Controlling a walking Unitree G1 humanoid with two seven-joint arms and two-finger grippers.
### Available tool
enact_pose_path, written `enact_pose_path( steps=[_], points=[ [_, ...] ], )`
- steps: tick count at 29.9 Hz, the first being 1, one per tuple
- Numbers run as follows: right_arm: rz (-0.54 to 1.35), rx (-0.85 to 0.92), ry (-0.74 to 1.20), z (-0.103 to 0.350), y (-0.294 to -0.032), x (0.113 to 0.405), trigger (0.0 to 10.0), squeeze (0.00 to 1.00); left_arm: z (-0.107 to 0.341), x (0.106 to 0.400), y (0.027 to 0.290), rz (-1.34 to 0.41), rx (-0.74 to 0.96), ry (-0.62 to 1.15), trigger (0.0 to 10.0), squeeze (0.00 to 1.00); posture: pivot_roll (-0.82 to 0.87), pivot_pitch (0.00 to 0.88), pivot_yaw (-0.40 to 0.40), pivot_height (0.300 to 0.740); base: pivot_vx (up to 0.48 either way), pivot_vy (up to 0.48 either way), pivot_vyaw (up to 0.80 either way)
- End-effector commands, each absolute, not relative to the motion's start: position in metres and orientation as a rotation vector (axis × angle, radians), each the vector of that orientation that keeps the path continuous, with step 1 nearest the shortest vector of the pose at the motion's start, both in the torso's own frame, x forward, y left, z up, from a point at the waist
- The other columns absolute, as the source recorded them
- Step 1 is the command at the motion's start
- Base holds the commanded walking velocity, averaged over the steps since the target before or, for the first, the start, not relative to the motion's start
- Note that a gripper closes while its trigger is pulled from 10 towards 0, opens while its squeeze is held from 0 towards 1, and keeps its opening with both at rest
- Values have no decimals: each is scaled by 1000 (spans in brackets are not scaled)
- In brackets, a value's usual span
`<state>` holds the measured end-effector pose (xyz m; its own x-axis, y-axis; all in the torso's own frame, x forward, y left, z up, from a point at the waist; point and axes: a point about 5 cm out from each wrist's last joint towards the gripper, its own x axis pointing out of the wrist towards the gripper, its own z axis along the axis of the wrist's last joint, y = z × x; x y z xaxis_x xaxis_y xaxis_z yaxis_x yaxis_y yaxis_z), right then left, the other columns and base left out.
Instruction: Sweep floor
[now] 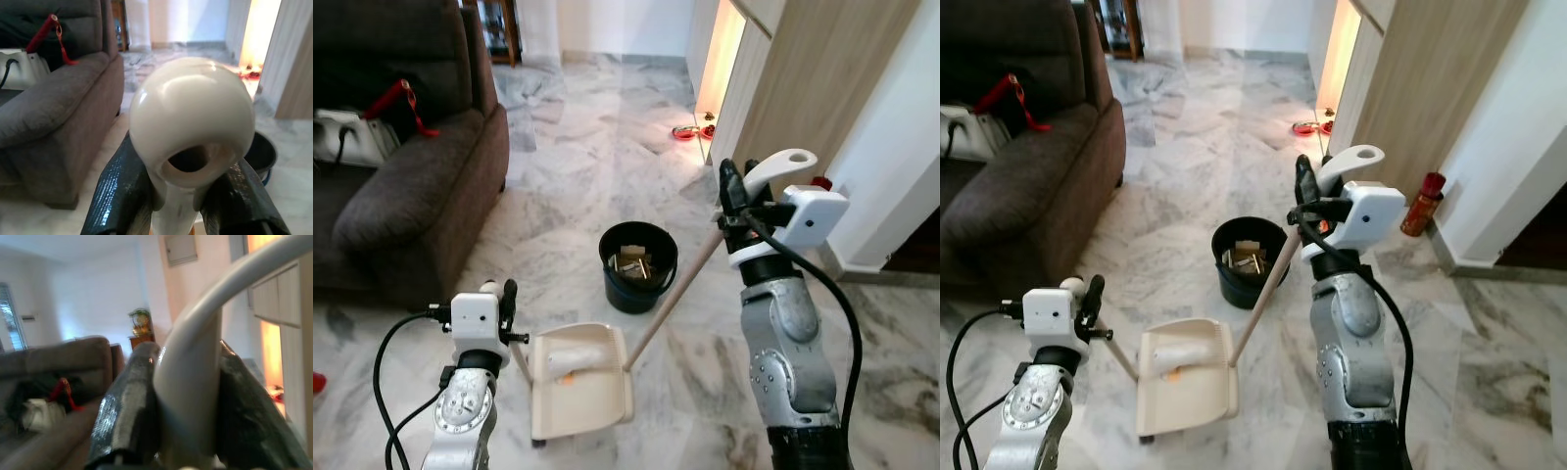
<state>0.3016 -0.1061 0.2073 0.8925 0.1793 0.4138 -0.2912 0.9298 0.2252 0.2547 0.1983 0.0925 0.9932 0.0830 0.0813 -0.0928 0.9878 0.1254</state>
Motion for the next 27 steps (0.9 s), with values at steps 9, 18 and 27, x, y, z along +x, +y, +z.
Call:
enact_pose_path(
  steps=[9, 18, 27],
  points=[
    [224, 349, -495, 229, -111, 298, 10000, 0, 107, 260, 188, 60, 112, -151, 10000, 0, 58, 0, -35, 740, 325, 0, 0],
    [228, 338, -514, 234, -108, 297, 10000, 0, 107, 260, 187, 53, 125, -154, 10000, 0, 59, 0, -37, 740, 325, 0, 0],
    [234, 349, -522, 237, -106, 297, 10000, 0, 107, 260, 188, 55, 126, -154, 10000, 0, 61, 0, -37, 740, 324, 0, 0]
  ],
)
